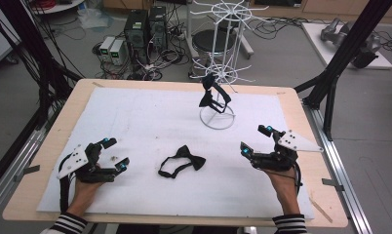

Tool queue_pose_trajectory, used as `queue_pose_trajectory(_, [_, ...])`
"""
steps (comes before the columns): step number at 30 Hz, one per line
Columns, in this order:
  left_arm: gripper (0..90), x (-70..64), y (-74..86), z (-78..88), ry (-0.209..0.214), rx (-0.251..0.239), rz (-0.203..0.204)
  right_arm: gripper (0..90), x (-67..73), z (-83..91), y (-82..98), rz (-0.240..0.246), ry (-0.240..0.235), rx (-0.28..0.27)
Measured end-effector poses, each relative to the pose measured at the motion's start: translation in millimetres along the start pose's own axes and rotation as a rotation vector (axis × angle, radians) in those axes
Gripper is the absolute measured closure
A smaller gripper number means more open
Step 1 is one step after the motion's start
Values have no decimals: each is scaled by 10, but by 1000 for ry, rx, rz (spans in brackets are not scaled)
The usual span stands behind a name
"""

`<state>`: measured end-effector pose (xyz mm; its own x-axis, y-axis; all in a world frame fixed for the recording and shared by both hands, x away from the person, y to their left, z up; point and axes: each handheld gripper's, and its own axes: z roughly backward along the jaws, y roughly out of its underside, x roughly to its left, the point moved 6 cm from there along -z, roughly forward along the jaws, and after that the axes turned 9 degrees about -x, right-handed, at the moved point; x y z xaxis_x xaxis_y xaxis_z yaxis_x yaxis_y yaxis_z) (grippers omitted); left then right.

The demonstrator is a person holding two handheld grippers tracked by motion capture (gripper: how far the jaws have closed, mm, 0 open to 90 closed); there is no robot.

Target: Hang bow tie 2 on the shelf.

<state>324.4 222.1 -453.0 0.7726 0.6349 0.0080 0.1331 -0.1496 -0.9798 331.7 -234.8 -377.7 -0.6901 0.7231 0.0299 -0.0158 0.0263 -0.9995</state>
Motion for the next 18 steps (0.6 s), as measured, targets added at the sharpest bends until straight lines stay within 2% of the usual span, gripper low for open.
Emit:
queue_pose_trajectory(8, [137, -4, -1, 5, -2, 0, -4, 107, 5, -52, 7, 0, -18, 34])
queue_pose_trajectory(18, [137, 0, -4, 10, -11, -7, -4, 108, 118, -275, -106, 26, -84, 90])
